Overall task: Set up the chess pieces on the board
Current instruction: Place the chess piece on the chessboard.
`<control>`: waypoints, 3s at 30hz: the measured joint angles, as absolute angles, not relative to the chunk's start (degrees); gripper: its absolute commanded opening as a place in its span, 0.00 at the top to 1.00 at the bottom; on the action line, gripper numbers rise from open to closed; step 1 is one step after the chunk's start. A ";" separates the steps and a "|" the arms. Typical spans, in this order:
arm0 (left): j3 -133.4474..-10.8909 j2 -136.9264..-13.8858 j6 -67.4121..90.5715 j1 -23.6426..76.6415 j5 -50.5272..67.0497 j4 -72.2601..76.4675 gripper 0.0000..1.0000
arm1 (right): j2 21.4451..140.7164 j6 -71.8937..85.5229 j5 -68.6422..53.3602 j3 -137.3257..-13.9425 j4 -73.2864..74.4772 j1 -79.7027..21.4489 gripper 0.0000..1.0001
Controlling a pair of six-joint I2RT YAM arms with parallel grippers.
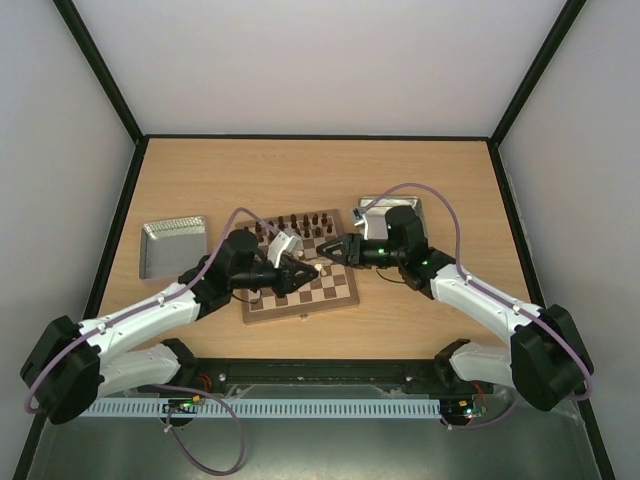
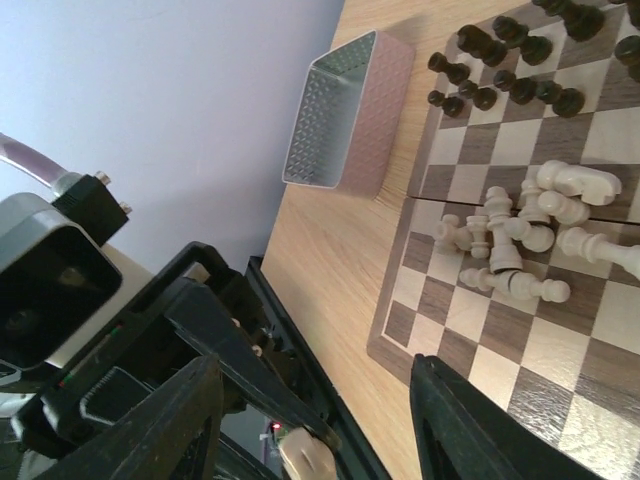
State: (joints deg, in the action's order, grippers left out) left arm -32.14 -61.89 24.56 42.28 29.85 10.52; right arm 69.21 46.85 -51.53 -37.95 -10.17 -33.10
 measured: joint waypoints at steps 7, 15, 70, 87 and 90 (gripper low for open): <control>-33.39 -64.10 21.58 42.28 33.56 11.40 0.96 | 69.21 48.21 -53.67 -37.93 -10.94 -33.85 0.54; -33.39 -65.58 21.41 42.28 34.79 13.34 0.96 | 68.16 47.62 -55.59 -37.23 -10.37 -34.96 0.75; -31.00 -51.62 43.35 30.81 -3.77 -6.52 0.29 | 78.46 28.21 16.45 -26.87 -13.93 -64.64 0.94; -30.17 -53.63 43.59 30.13 -1.58 -4.84 0.28 | 74.32 27.64 14.98 -25.45 -15.20 -64.86 0.68; -30.15 -54.54 43.59 30.06 -1.06 -4.58 0.28 | 73.97 28.10 15.03 -25.89 -13.98 -64.86 0.67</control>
